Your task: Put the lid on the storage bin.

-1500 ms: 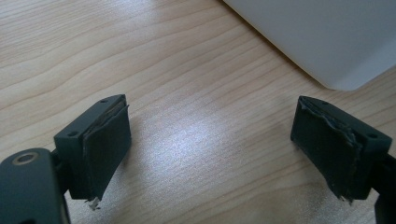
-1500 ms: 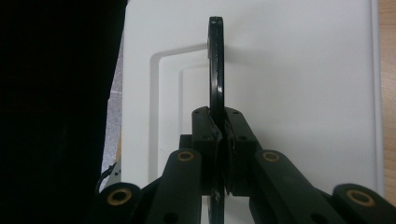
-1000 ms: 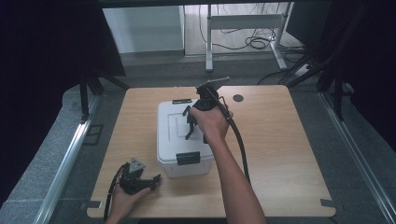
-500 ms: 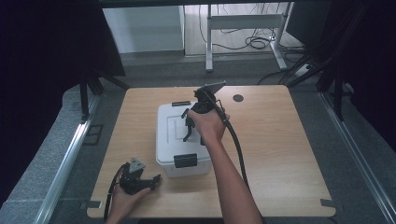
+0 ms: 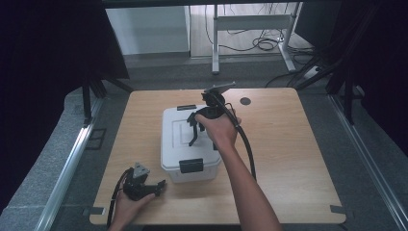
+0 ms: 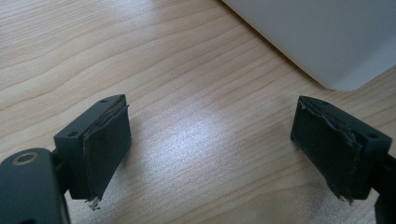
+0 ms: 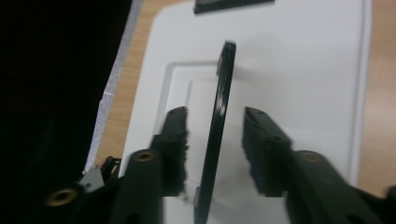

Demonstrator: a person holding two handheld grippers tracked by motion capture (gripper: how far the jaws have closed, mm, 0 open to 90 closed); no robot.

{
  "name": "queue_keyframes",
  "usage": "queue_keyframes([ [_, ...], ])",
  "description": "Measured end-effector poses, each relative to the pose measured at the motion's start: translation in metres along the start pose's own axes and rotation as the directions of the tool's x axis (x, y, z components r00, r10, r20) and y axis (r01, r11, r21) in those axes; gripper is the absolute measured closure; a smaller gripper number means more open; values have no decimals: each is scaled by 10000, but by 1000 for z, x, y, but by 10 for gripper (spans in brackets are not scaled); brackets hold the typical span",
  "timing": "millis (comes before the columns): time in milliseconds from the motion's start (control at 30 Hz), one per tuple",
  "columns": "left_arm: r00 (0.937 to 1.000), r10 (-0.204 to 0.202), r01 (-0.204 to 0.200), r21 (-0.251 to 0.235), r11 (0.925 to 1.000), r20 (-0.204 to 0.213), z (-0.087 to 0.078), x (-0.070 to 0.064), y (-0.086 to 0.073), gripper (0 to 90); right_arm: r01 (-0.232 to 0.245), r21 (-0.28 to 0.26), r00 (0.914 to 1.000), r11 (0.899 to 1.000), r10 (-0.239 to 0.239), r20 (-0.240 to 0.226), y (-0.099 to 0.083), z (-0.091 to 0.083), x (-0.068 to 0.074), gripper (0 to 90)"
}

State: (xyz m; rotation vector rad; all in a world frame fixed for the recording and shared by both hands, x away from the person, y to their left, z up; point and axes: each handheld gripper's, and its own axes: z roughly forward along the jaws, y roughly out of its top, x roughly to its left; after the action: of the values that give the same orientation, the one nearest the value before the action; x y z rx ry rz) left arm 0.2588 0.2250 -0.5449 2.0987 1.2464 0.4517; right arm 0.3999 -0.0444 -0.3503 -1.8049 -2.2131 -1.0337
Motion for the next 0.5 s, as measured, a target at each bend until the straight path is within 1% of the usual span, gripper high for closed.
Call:
queue_keyframes([
  [67,10000,1,-1,8,10000,-3,0,0,0,120,507,-522,9985,9973,-517,-168,-3,-6,-3,500],
  [133,10000,1,-1,8,10000,2,0,0,0,120,833,-734,9958,9938,-859,-322,-7,-12,-8,477],
  [200,10000,0,0,8,10000,1,0,0,0,120,1052,-872,9934,9906,-1086,-357,-13,-17,-13,462],
  [300,10000,0,0,8,10000,0,0,0,0,120,1211,-1096,9905,9866,-1274,-524,-20,-24,-26,461],
  [367,10000,3,-3,17,10000,-1,0,0,0,120,1155,-1201,9905,9860,-1234,-606,-25,-29,-35,461],
  [500,10000,-3,3,15,10000,-6,0,0,0,120,1090,-1514,9898,9824,-1213,-742,-33,-46,-52,461],
])
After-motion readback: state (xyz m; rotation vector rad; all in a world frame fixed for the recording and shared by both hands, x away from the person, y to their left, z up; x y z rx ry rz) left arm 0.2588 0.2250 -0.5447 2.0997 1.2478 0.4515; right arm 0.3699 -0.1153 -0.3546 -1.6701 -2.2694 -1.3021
